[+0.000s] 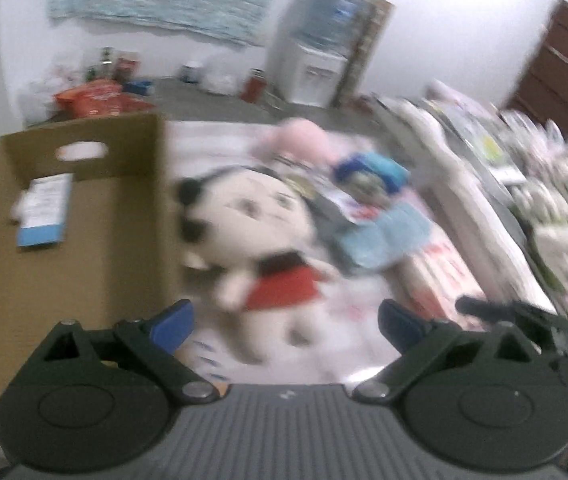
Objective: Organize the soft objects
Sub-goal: 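Move both grippers back over the table toward the light blue towel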
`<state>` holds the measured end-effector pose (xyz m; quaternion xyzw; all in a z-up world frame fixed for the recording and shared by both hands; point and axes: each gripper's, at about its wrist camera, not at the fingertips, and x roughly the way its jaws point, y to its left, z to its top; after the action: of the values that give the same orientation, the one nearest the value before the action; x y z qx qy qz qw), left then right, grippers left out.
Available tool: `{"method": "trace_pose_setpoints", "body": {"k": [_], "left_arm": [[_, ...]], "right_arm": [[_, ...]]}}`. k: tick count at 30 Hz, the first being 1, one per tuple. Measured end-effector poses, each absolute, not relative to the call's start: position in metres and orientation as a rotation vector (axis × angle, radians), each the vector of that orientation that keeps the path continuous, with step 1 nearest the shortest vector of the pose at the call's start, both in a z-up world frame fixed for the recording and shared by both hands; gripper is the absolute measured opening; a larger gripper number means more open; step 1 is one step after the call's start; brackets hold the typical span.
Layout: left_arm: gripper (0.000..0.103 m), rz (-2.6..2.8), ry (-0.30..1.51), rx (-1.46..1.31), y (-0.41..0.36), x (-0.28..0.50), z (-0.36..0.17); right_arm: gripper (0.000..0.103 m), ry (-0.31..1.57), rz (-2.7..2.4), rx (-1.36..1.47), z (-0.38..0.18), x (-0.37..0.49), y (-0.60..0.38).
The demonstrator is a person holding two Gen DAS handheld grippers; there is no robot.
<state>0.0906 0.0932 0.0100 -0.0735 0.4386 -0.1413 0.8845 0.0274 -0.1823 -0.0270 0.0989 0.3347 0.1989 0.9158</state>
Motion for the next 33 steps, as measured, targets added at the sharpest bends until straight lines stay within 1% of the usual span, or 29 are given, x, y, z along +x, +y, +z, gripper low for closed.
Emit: {"method": "trace_pose_setpoints", "body": {"k": [6, 12, 15, 20, 23, 27, 29, 31, 33], "left_arm": [[0.099, -0.385, 0.924, -0.062, 0.005, 0.08, -0.014], [0.097, -0.342, 0.825, 0.138, -0.076, 0.087, -0.028], [0.095, -0.338, 0.8, 0.18, -0.105, 0.102, -0.039], [0.083, -0.326, 0.803, 0.213, -0.137, 0.137, -0.064], [0.079, -0.335, 0.858, 0.167, -0.142, 0.158, -0.083], [0.079, -0.371, 0.917, 0.137, -0.144, 0.173, -0.104], [0.079, -0.38, 0.921, 0.153, -0.146, 0.177, -0.111], [0.079, -0.392, 0.919, 0.171, -0.148, 0.179, -0.115], [0.079, -0.398, 0.923, 0.18, -0.148, 0.182, -0.119]], "right_arm": [[0.091, 0.65, 0.305, 0.293, -0.036, 0.026, -0.245], [0.09, 0.599, 0.247, 0.343, -0.038, 0.076, -0.285], [0.088, 0.601, 0.224, 0.345, -0.049, 0.115, -0.299], [0.08, 0.667, 0.215, 0.33, -0.072, 0.177, -0.315], [0.079, 0.707, 0.246, 0.312, -0.084, 0.21, -0.322], [0.079, 0.799, 0.324, 0.293, -0.109, 0.254, -0.321], [0.075, 0.849, 0.366, 0.283, -0.123, 0.273, -0.317], [0.065, 0.897, 0.39, 0.294, -0.133, 0.285, -0.314], [0.061, 0.929, 0.413, 0.324, -0.143, 0.29, -0.313]]}}
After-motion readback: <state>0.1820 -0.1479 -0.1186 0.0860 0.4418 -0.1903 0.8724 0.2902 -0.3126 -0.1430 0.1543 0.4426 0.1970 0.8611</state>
